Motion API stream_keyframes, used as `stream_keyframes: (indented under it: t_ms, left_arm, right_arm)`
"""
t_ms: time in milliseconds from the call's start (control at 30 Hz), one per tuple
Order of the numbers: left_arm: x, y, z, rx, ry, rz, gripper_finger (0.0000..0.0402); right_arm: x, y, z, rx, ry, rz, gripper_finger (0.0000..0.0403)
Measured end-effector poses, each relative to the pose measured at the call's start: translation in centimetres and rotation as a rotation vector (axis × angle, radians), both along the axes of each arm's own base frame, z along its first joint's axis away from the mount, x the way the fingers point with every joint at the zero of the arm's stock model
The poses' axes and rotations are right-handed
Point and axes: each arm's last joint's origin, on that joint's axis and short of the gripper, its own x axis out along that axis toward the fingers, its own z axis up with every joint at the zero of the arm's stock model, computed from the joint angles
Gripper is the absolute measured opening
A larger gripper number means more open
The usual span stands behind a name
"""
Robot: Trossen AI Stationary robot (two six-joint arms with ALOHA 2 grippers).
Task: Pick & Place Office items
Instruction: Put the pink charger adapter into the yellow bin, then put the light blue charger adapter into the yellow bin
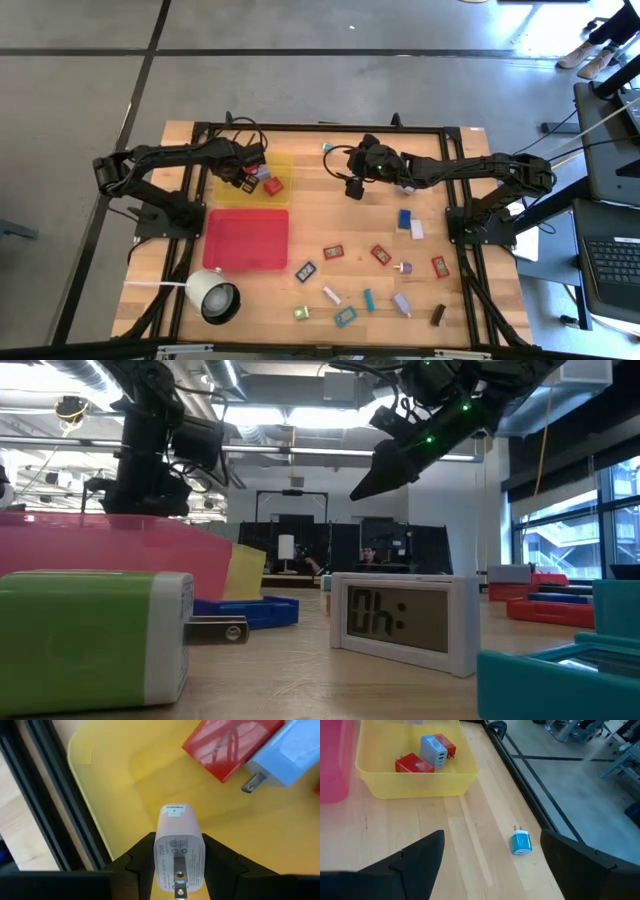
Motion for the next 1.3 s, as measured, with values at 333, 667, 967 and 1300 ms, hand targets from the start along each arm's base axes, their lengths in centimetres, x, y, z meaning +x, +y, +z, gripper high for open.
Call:
stream_keyframes:
  t_ms: [333, 667, 967, 1300]
  left_arm:
    - [0.2, -0.3, -1.4, -0.065, -0.078, -0.057, 0.0130]
    - [0.2, -0.2, -1.9, -0.045, -0.084, -0.080, 0.0130]
    - [0.0, 0.0, -1.8, 0.031, -0.038, -0.075, 0.0187]
    - [1.9, 1.0, 1.4, 0.094, -0.141, -0.062, 0.0207]
  right_arm:
    - [-0.3, 0.1, -0.5, 0.040, 0.039, -0.019, 0.0334]
    - [-0.3, 0.1, -0.4, 0.041, 0.037, -0.016, 0.0334]
    - [-0.3, 0.1, -0.4, 0.037, 0.038, -0.014, 0.0334]
    - [-0.2, -1.4, 0.4, -0.029, -0.058, -0.162, 0.0334]
